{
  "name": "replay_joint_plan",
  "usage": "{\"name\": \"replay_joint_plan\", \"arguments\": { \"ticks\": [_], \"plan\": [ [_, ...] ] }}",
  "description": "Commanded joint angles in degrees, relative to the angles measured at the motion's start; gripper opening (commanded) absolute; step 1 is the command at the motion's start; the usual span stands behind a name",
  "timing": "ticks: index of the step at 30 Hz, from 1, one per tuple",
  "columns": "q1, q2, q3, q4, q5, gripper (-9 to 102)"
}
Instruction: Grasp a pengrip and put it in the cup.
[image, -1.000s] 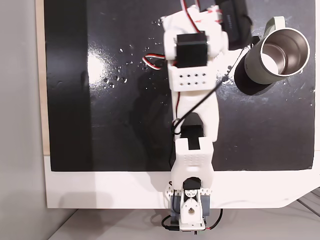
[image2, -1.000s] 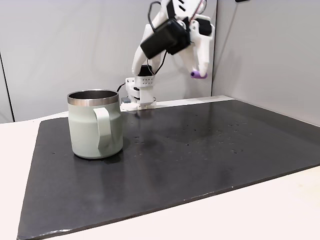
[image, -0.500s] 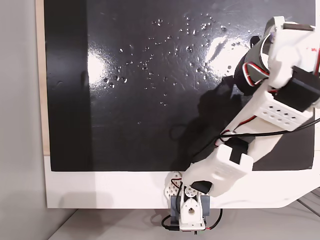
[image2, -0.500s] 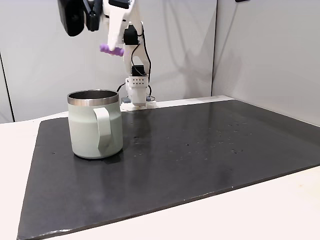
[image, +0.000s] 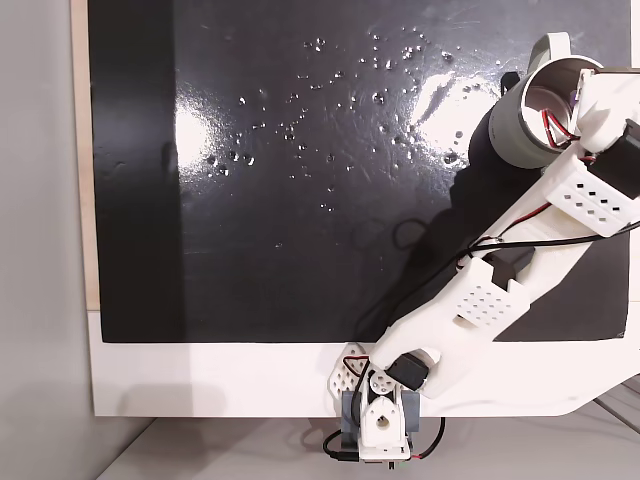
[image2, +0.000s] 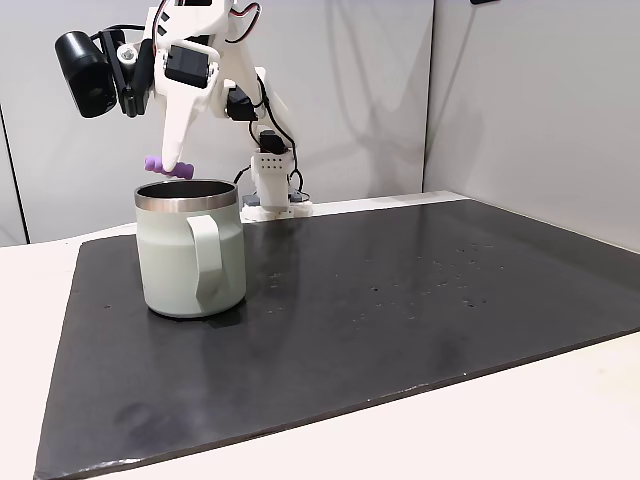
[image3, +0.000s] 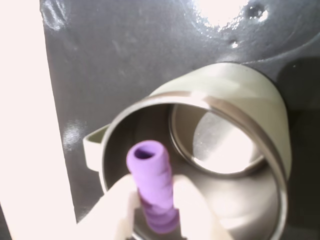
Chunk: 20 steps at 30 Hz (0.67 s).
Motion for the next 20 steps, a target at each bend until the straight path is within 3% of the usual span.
{"name": "replay_joint_plan", "arguments": {
  "ticks": [1,5,8,10,20],
  "plan": [
    [0.53,0.26,-3.34,0.26,-1.41,0],
    [0.0,0.0,-3.34,0.26,-0.79,2],
    [-0.44,0.35,-3.16,0.44,-0.62,19],
    [-0.62,0.88,-2.81,0.44,-0.18,24],
    [-0.62,2.02,-1.85,0.44,0.44,23]
  ]
}}
